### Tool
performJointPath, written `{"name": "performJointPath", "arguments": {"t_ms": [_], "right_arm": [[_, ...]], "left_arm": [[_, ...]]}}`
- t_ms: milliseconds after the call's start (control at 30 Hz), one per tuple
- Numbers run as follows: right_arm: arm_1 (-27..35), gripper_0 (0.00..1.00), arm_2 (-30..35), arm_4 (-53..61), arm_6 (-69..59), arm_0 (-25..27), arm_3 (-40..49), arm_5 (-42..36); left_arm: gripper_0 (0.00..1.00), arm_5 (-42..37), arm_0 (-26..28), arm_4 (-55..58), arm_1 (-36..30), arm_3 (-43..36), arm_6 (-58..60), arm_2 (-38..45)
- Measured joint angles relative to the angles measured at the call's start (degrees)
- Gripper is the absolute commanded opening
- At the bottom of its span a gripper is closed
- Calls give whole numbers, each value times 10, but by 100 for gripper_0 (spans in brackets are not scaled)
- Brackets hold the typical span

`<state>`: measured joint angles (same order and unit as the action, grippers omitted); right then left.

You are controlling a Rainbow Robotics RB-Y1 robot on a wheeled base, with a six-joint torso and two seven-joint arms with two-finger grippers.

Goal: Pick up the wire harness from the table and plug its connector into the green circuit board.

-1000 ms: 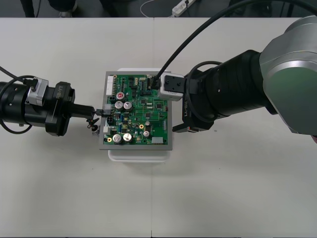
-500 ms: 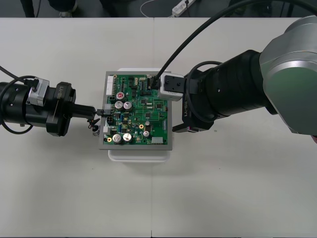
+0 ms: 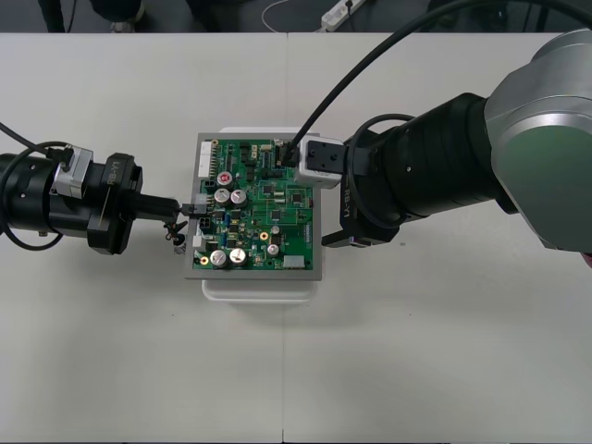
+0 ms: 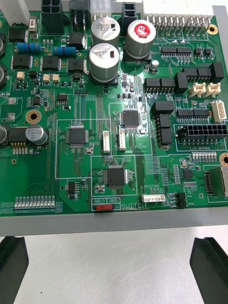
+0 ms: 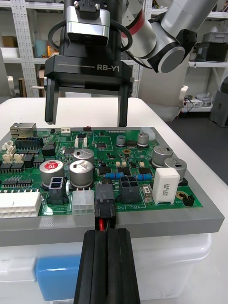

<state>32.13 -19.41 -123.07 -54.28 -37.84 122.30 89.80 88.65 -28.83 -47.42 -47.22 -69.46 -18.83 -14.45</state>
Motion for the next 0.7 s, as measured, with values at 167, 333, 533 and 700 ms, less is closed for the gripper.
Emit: {"name": "performJointPath", "arguments": {"t_ms": [167,333,533,700], "right_arm": [[0,100,0,0,0,0,0,0],[0,100,0,0,0,0,0,0],[0,100,0,0,0,0,0,0],[0,100,0,0,0,0,0,0]], "left_arm": [[0,0,0,0,0,0,0,0],[0,0,0,0,0,0,0,0],[0,0,0,0,0,0,0,0],[0,0,0,0,0,0,0,0]]}}
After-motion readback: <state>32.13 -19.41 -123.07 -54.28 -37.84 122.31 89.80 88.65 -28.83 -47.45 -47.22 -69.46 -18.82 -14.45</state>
